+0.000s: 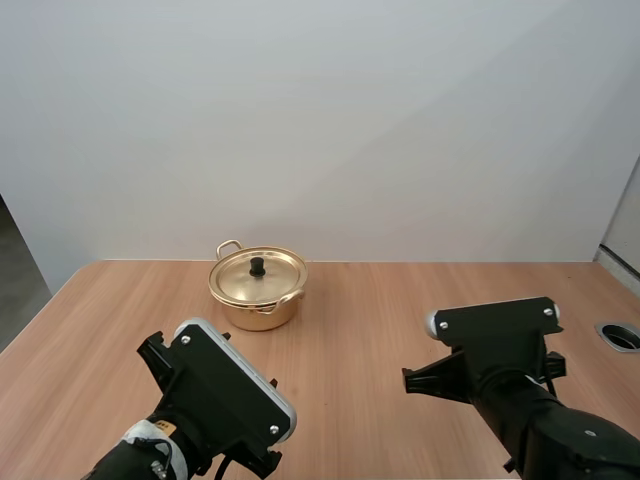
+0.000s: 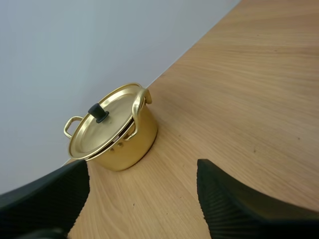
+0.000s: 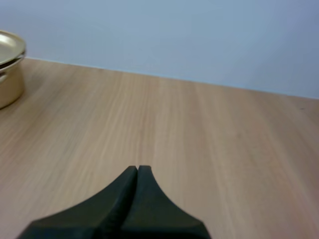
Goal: Open the pot, put the car inside, and close it
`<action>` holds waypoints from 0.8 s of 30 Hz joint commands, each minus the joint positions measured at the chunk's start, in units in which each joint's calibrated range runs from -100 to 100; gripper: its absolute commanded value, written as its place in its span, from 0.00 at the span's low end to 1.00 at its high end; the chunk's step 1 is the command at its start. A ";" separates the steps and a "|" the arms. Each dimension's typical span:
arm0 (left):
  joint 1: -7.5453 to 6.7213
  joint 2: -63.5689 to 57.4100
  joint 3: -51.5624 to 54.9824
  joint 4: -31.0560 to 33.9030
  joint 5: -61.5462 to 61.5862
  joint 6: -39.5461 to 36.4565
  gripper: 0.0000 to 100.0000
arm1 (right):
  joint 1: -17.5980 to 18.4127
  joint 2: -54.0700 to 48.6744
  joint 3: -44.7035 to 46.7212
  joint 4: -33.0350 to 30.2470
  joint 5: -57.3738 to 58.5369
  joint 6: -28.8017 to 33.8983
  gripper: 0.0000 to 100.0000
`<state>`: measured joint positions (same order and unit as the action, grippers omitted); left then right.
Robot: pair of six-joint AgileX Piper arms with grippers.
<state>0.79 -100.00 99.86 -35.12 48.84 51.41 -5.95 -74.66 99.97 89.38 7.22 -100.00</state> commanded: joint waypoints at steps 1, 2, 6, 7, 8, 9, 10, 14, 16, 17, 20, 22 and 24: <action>-2.90 0.00 0.14 36.29 -22.04 -58.71 1.00 | -0.03 -23.82 0.03 -0.10 -6.73 0.70 0.00; -3.41 0.00 0.14 39.48 -22.04 -62.96 1.00 | -0.03 -24.41 0.03 -0.10 -7.22 0.94 0.00; -4.16 0.00 0.14 38.60 -20.95 -65.50 1.00 | -0.03 -25.34 0.03 -6.07 -2.49 4.60 0.00; -4.16 0.00 0.14 38.60 -19.72 -65.50 1.00 | -0.03 -25.34 0.03 -9.23 -1.38 6.85 0.00; -4.16 0.00 0.14 38.73 -19.09 -65.50 1.00 | -0.03 -25.34 0.03 -14.64 -0.63 11.03 0.00; -4.16 0.00 0.14 38.73 -18.90 -65.50 1.00 | -0.03 -25.34 0.03 -21.47 0.50 17.05 0.00; -4.16 0.00 0.14 38.73 -18.90 -65.50 1.00 | -0.03 -25.34 0.03 -28.99 1.71 22.74 0.00; -4.16 0.00 0.14 38.63 -18.93 -65.50 1.00 | -0.03 -25.34 0.03 -54.03 15.07 50.49 0.00; -4.16 0.00 0.14 38.34 -18.93 -65.50 1.00 | -0.03 -25.34 0.03 -60.70 20.85 59.50 0.00; -4.23 0.00 0.14 38.20 -18.93 -65.50 1.00 | -0.03 -25.34 0.03 -62.87 22.94 63.13 0.00; -4.23 0.00 0.14 37.28 -18.93 -65.50 1.00 | -0.03 -25.34 0.03 -70.65 25.82 71.62 0.00; -4.23 0.00 0.14 37.17 -18.93 -65.50 1.00 | -0.03 -25.34 0.03 -74.91 25.23 74.45 0.00; -4.23 0.00 0.14 37.17 -18.93 -65.50 0.94 | -0.03 -25.34 0.03 -78.50 24.69 76.55 0.00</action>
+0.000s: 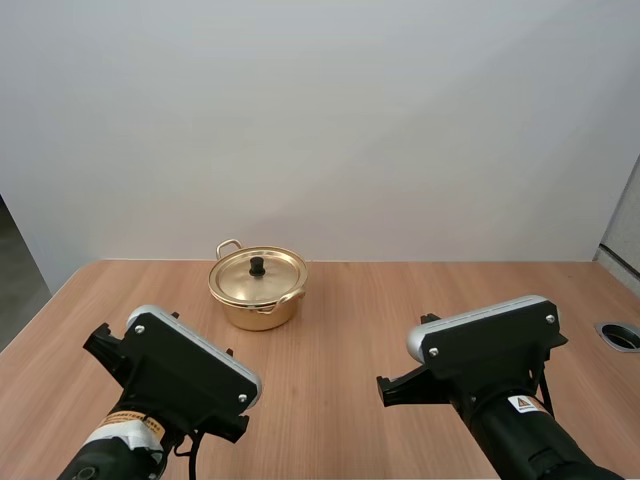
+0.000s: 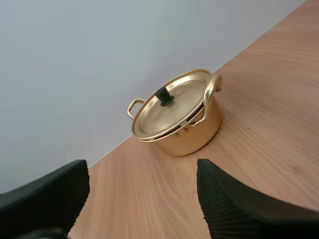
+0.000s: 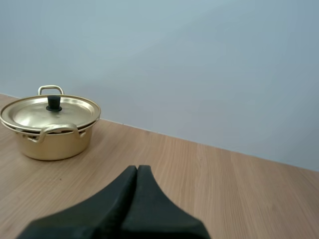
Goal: Open the pot, put the car inside, and close it
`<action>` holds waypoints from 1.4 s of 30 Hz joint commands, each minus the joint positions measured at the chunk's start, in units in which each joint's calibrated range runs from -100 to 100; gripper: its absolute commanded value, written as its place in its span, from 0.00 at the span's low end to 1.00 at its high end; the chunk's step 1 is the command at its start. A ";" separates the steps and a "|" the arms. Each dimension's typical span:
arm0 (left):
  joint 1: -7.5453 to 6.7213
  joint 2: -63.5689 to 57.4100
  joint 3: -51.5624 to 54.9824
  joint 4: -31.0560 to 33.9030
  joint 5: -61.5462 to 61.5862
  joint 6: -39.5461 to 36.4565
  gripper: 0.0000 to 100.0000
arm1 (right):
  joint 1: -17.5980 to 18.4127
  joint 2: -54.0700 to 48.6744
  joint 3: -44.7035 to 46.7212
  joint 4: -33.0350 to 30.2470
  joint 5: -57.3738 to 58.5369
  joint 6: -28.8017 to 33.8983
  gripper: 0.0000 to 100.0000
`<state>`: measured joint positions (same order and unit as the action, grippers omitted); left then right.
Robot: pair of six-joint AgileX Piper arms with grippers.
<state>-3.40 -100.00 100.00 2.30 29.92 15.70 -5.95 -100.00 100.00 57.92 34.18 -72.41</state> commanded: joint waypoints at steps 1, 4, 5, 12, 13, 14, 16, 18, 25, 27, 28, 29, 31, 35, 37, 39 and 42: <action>-0.03 0.00 0.00 -0.25 -0.01 -29.78 0.73 | -0.03 0.00 0.00 -47.81 -2.27 48.96 0.00; -0.03 0.00 0.00 -0.25 -0.01 -29.78 0.00 | -0.03 0.00 0.00 -48.20 -2.27 49.95 0.00; -0.03 0.00 0.00 0.04 -0.01 -29.52 0.00 | -0.03 0.00 0.00 -48.44 -2.27 50.92 0.00; -0.03 0.00 0.00 0.04 -0.78 -29.42 0.00 | 1.03 0.00 0.00 -54.13 -2.80 54.63 0.00; -0.03 0.00 0.00 0.04 -0.78 -29.42 0.00 | 1.81 0.00 0.00 -54.14 -2.93 54.63 0.00; -0.03 0.00 0.00 0.04 -0.78 -29.42 0.00 | 2.78 0.00 0.00 -54.14 -2.93 54.63 0.00; -0.03 0.00 0.00 0.04 -0.78 -29.42 0.00 | 4.75 0.00 0.00 -54.14 -2.93 54.63 0.00; -0.03 0.00 0.00 0.04 -0.78 -29.42 0.00 | 4.24 0.00 0.00 -52.93 -2.93 54.63 0.00; -0.03 0.00 0.00 0.04 -0.78 -29.42 0.00 | 2.75 0.00 0.00 -52.58 -2.98 54.52 0.00; -0.03 0.00 0.00 0.04 -0.78 -29.42 0.00 | 2.75 0.00 0.00 -52.58 -2.98 54.52 0.00; -0.03 0.00 0.00 0.04 -0.78 -29.42 0.00 | 2.75 0.00 0.00 -52.58 -2.98 54.52 0.00; -0.03 0.00 0.00 0.04 -0.78 -29.42 0.00 | 2.75 0.00 0.00 -52.57 -2.98 54.52 0.00; -0.03 0.00 0.00 0.04 -0.78 -29.42 0.00 | 2.75 0.00 0.00 -52.57 -2.98 54.52 0.00; -0.03 0.00 0.00 0.04 -0.78 -29.42 0.00 | 2.75 0.00 0.00 -52.57 -2.98 54.52 0.00; -0.03 0.00 0.00 0.04 -0.78 -29.42 0.00 | 2.75 0.00 0.00 -52.57 -2.98 54.52 0.00; -0.03 0.00 0.00 0.04 -0.78 -29.42 0.00 | 2.75 0.00 0.00 -52.57 -2.98 54.52 0.00; -0.03 0.00 0.00 0.04 -0.78 -29.42 0.00 | 2.75 0.00 0.00 -52.57 -2.98 54.52 0.00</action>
